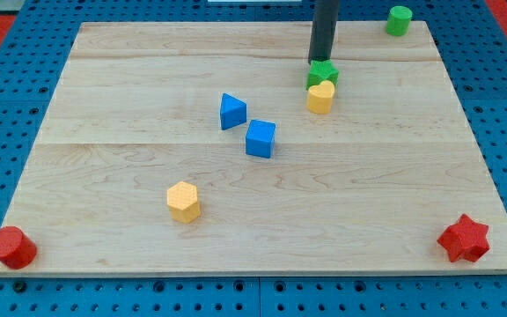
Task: Push the green star to the blue triangle
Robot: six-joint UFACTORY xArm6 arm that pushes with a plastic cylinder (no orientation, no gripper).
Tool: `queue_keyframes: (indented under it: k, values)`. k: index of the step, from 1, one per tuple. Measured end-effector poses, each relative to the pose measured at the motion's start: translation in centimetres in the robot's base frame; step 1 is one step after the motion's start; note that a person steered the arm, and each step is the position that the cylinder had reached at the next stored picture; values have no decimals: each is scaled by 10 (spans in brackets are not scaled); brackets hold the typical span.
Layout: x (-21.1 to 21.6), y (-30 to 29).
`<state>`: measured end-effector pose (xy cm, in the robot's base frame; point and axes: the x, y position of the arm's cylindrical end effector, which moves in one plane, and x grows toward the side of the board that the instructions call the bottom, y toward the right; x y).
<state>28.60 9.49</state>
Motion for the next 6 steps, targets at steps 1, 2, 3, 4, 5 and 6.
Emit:
queue_keyframes:
  k: [1, 2, 3, 4, 5, 6]
  values:
    - [7, 32]
    - [23, 62]
    - [21, 28]
    - [17, -16]
    - [28, -17]
    - [65, 3]
